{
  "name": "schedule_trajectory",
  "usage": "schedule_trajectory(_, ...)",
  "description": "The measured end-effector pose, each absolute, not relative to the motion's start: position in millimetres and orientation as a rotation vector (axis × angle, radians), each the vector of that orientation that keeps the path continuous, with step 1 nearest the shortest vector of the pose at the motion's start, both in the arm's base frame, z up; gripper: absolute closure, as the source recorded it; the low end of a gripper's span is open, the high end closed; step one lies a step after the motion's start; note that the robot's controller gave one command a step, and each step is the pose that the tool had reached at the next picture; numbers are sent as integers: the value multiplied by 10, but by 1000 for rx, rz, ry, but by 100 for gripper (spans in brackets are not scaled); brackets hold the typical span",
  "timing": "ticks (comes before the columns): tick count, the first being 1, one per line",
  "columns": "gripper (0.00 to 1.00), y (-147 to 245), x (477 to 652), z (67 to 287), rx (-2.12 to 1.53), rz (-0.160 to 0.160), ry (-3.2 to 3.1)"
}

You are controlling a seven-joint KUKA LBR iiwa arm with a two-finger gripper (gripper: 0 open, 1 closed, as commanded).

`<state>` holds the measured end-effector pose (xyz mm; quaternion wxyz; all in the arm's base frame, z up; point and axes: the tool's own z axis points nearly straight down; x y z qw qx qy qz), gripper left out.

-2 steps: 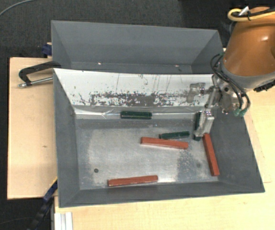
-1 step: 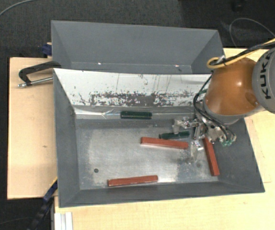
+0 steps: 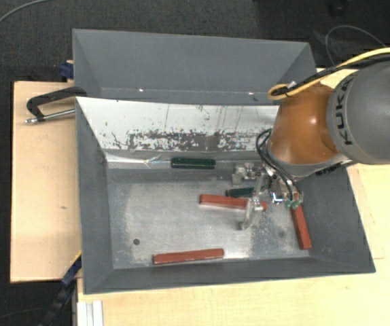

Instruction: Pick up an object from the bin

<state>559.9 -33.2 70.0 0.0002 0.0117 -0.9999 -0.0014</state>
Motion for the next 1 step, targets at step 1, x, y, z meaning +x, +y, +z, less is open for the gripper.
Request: schedule_trajectory(1, 100, -343, 5605, 710, 36, -2, -3143)
